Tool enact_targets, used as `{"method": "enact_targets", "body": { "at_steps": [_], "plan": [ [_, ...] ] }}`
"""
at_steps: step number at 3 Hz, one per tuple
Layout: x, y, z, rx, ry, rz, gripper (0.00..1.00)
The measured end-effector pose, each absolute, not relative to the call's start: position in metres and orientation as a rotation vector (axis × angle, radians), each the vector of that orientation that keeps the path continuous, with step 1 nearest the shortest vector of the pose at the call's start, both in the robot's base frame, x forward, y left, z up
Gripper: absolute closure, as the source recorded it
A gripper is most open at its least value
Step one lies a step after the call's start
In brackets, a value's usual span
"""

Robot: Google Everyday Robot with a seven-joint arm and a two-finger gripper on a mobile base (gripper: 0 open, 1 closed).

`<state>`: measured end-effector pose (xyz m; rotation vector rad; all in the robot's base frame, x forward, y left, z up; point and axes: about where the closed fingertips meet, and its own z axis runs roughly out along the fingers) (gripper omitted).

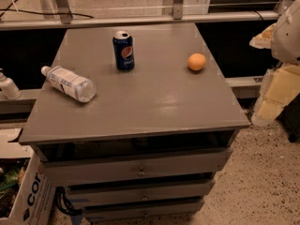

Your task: Knock pepsi can over

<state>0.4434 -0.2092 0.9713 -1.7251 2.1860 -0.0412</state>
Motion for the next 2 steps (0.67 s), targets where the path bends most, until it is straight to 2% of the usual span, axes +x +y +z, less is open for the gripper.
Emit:
{"method": "enact_targets", "body": {
  "at_steps": [2],
  "plan": [
    [0.507, -0.147, 0.939, -1.724, 1.956, 0.114, 0.0]
  ]
}}
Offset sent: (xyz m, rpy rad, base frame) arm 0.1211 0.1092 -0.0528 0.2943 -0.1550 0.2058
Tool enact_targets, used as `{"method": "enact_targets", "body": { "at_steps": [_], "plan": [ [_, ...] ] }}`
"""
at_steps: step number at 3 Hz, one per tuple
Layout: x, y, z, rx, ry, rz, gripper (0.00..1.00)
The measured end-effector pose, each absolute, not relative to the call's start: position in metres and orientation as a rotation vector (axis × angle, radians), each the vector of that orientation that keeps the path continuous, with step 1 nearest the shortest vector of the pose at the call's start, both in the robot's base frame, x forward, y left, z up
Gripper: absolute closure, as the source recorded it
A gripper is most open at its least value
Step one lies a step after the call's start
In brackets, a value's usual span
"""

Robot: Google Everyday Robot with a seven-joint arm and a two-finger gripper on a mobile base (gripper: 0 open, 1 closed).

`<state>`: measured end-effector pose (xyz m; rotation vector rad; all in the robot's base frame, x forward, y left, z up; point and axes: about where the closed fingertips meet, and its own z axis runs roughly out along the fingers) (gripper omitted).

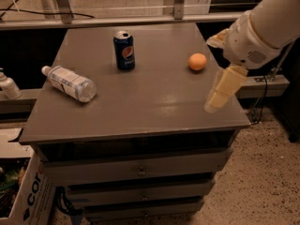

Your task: Knock pepsi can over

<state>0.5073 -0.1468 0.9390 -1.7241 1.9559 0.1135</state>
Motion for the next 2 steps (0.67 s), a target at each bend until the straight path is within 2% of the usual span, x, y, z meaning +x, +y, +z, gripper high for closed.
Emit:
{"method": "enact_targets", "body": {
  "at_steps": [2],
  "plan": [
    [0.593, -0.08, 0.908, -1.677, 1.837, 0.222, 0.0]
  ]
}}
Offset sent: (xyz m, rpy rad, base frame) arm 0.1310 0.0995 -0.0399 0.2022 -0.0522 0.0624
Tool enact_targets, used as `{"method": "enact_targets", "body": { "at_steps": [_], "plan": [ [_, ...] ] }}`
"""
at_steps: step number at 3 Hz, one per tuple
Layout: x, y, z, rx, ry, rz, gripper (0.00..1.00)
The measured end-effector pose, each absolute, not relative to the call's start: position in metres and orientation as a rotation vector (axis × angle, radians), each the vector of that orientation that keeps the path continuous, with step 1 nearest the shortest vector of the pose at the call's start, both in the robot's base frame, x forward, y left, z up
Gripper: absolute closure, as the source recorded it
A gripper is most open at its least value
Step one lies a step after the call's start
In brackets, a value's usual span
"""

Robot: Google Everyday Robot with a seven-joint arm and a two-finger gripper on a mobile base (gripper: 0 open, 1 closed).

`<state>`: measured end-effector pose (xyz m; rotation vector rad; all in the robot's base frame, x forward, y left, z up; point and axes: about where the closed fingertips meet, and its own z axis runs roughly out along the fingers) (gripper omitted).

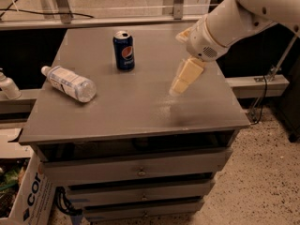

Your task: Knock pepsi can over

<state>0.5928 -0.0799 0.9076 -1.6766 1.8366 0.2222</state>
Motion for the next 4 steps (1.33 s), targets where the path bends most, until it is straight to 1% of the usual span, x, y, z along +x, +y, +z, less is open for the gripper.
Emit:
{"method": "enact_targets", "body": {
  "at_steps": [2, 3, 4],
  "plan": [
    [0.603, -0.082, 0.901, -1.614, 1.819, 0.209, 0.0],
    [0.636, -0.073, 0.897, -1.524, 1.755, 0.203, 0.0],
    [0.668, -0.051, 0.897, -1.459, 1.708, 0.279, 0.0]
  ]
}}
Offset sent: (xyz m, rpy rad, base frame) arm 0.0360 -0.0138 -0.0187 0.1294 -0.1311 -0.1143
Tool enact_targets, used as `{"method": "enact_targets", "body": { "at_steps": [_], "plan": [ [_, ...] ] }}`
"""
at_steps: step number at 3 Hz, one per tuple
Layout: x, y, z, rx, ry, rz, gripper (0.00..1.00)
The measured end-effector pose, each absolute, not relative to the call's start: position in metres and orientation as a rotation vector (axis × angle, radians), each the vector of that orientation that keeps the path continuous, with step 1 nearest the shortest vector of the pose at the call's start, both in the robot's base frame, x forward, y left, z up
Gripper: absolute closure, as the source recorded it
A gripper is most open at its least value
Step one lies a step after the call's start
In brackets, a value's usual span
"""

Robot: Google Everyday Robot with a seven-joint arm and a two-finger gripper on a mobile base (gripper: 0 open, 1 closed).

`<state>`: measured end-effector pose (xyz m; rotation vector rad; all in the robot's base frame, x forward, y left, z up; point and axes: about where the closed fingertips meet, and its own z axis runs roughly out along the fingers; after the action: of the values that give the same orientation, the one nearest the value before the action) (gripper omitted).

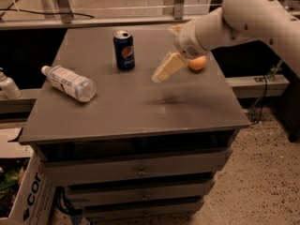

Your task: Knock pepsi can over

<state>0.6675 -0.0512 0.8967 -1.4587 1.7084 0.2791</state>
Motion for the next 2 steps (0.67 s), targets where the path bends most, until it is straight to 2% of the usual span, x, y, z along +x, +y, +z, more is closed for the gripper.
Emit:
{"method": "enact_targets", "body": {
  "at_steps": [2],
  "plan": [
    [0.705, 0.005, 0.887, -1.409, 1.661, 0.479, 0.0]
  ]
}}
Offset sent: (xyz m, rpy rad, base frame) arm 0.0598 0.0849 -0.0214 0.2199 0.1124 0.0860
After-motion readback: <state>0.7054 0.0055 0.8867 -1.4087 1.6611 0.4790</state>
